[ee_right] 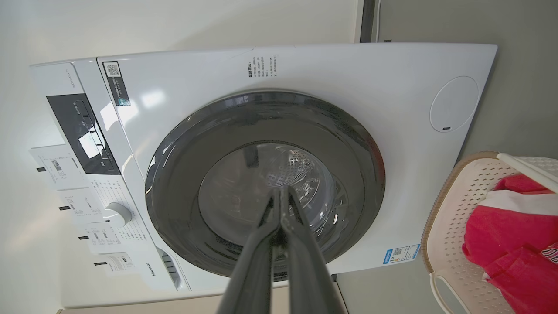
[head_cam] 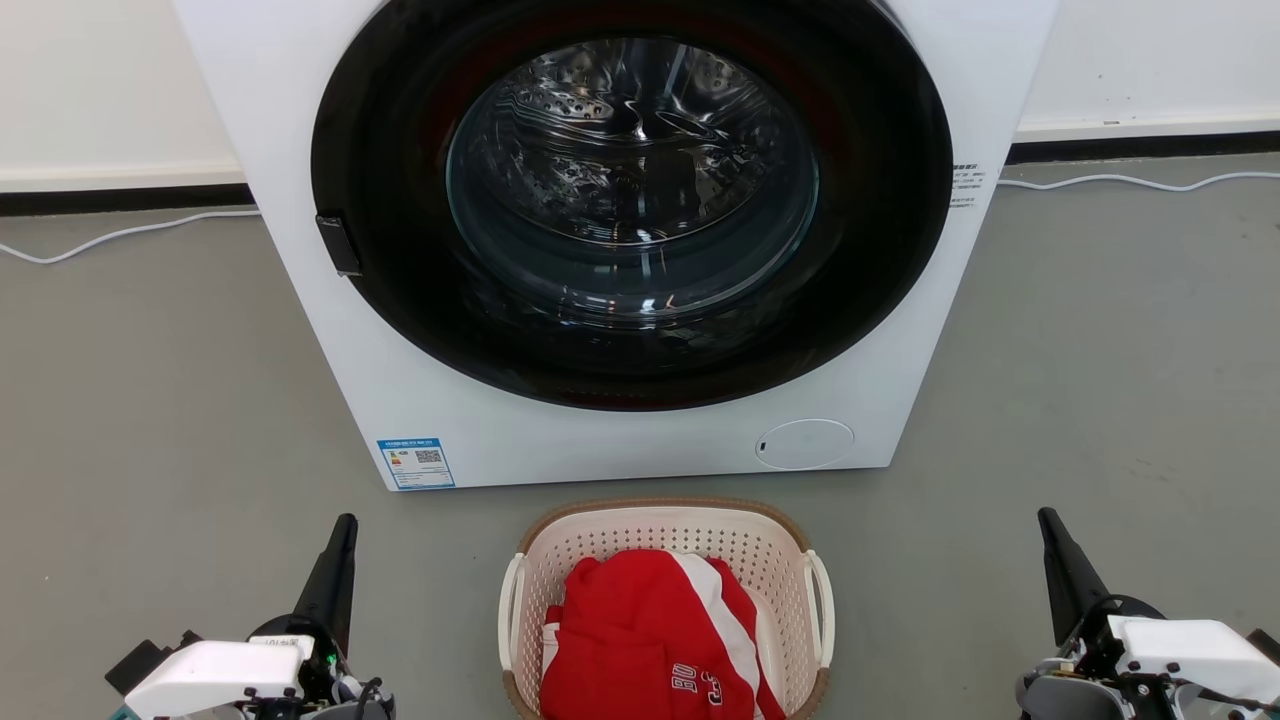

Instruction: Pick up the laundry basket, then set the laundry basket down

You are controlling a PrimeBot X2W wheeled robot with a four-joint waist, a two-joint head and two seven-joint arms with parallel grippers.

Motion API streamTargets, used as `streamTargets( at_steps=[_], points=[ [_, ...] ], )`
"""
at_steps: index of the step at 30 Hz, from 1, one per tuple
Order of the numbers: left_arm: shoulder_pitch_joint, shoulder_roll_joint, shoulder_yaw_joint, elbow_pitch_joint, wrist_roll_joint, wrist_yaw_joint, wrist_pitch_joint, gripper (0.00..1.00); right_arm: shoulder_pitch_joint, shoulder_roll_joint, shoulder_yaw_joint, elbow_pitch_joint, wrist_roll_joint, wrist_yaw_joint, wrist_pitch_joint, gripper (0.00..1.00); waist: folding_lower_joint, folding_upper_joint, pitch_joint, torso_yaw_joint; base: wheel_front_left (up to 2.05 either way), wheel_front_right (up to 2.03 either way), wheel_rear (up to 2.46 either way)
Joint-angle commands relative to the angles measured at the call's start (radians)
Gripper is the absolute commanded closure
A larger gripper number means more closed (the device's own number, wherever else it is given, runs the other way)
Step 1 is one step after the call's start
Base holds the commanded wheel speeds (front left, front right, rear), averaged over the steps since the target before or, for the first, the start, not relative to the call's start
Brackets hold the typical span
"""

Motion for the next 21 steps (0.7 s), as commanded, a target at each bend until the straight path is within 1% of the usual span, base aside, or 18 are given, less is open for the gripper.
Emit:
streamTargets(
  at_steps=[1, 11, 12, 16, 20, 21],
  points=[
    [-0.055, 0.011, 0.03, -0.022, -0.005, -0.006, 0.006, 1.0, -0.06, -0.004, 0.018, -0.029, 0.007, 0.008, 0.007, 1.0, 0.0, -0.0001, 0.0, 0.0, 0.0, 0.0, 0.0],
    [-0.055, 0.011, 0.03, -0.022, -0.005, -0.006, 0.006, 1.0, -0.06, -0.004, 0.018, -0.029, 0.007, 0.008, 0.007, 1.0, 0.0, -0.0001, 0.0, 0.0, 0.0, 0.0, 0.0],
    [0.0, 0.0, 0.0, 0.0, 0.0, 0.0, 0.0, 0.0, 0.0, 0.0, 0.0, 0.0, 0.0, 0.0, 0.0, 0.0, 0.0, -0.0001, 0.0, 0.0, 0.0, 0.0, 0.0],
    [0.021, -0.008, -0.002, 0.032, 0.0, 0.001, -0.004, 0.0, 0.017, 0.003, 0.006, 0.03, -0.001, -0.001, -0.001, 0.0, 0.0, -0.0001, 0.0, 0.0, 0.0, 0.0, 0.0],
    [0.018, -0.007, -0.006, 0.026, -0.001, 0.001, -0.012, 0.0, 0.016, 0.003, 0.013, 0.022, -0.005, -0.001, -0.009, 0.0, 0.0006, -0.0001, 0.0, 0.0, 0.0, 0.0, 0.0],
    [0.018, -0.007, -0.008, 0.025, -0.001, 0.001, -0.015, 0.0, 0.016, 0.003, 0.016, 0.019, -0.006, -0.001, -0.011, 0.0, 0.0013, -0.0001, -0.002, 0.0, 0.0, 0.0, 0.0]
  ],
)
